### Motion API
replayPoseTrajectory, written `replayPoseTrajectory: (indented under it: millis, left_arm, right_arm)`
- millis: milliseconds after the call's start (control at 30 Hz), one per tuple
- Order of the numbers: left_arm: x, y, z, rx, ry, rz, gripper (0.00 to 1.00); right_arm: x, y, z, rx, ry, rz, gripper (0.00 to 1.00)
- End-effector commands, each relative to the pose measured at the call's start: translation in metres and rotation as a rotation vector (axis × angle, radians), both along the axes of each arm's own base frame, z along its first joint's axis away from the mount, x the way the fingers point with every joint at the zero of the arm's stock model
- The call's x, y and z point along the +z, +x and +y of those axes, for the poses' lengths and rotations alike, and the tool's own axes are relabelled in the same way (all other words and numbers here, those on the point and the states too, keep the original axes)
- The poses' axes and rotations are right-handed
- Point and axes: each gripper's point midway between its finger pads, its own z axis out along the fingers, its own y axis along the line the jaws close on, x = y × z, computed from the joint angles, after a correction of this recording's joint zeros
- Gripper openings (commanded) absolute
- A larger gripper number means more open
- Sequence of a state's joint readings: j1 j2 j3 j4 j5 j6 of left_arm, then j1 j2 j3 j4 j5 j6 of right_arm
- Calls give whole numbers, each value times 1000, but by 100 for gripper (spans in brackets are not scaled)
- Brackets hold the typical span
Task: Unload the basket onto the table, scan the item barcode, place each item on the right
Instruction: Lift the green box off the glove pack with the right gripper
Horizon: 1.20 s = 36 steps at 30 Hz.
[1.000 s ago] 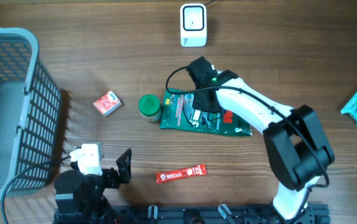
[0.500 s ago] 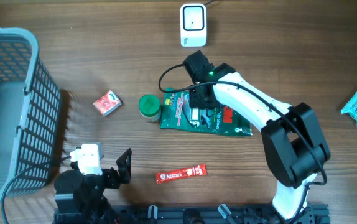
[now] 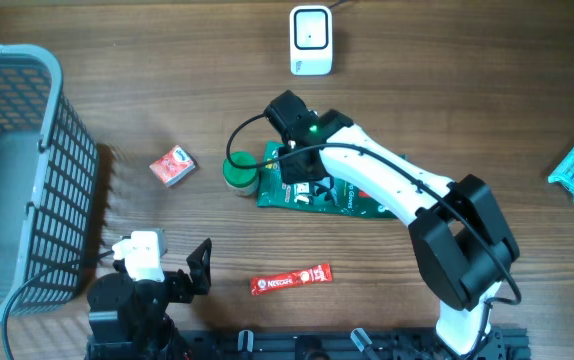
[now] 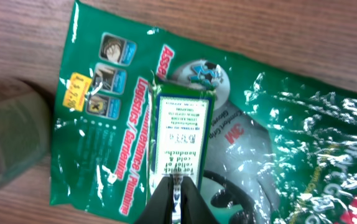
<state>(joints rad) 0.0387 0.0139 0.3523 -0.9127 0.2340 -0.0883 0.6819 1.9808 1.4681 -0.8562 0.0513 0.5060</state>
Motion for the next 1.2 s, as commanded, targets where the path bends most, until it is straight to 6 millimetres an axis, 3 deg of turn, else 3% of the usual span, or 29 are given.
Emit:
replayPoseTrajectory:
  millis: [0,67,100,133,167,200,333,467,633,700,933,1133,1167]
  left_arm:
    - [1,1,0,-4,0,-11,100]
    - [1,1,0,-4,0,-11,100]
    - [1,1,0,-4,0,-11,100]
    - [1,1,0,-4,0,-11,100]
    - [1,1,0,-4,0,-11,100]
    - [1,1,0,-4,0,-11,100]
    - [1,1,0,-4,0,-11,100]
    - [1,1,0,-4,0,-11,100]
    - [1,1,0,-4,0,-11,100]
    - [1,1,0,-4,0,-11,100]
    - [1,1,0,-4,0,-11,100]
    - [1,1,0,-4,0,-11,100]
    - [1,1,0,-4,0,-11,100]
  right_arm:
    - [24,11,12,14,24,-20,9]
    - [34,14,15,12,30,-27,16]
    - [38,14,14,9,27,-22,29]
    - [40,13,13,1,26,-17,69]
    - [39,11,12,-31,25,-5,92]
    - [38,6,10,-68,30,22,100]
    - [30,-13,10,-107,50,114,100]
    - [-1,-24,2,-105,20,147,99]
    - [-38,-37,-8,-94,12,161,83]
    - [-48,-39,-1,-41,57,159,75]
    - [-52,-26,10,-14,109,89,50]
    - [-49,-27,7,-9,94,104,47]
    - [-45,-25,8,11,92,97,39]
